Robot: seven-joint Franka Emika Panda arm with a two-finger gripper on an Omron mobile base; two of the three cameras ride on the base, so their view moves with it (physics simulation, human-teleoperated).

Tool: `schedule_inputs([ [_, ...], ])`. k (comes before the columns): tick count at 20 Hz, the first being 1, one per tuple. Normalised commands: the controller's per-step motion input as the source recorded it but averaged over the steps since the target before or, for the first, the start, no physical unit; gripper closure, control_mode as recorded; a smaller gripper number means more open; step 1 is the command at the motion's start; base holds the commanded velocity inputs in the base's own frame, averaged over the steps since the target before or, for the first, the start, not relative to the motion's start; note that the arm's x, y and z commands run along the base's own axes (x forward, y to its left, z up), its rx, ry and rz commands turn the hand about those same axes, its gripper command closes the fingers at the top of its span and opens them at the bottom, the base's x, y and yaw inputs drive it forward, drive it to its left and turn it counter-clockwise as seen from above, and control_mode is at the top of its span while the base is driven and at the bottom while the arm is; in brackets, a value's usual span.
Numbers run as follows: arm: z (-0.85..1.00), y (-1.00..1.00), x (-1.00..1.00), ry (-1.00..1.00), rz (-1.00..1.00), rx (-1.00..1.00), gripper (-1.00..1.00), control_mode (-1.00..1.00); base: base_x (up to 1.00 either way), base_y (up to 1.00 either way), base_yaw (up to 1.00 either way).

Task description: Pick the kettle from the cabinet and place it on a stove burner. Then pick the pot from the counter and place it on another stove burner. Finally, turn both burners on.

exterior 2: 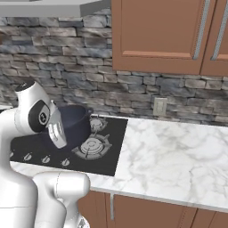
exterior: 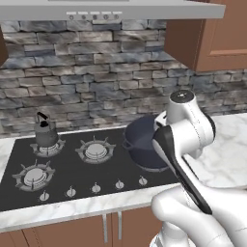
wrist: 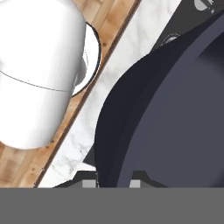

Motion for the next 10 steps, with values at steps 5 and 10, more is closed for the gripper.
schedule_inputs([
  [5, -0.03, 0.37, 0.48, 0.02, 0.00, 0.00, 1.00, -1.00, 0.00, 0.00, 0.00],
  [10, -0.02, 0.41, 0.34, 0.02, 0.03, 0.00, 1.00, -1.00, 0.00, 0.00, 0.00],
])
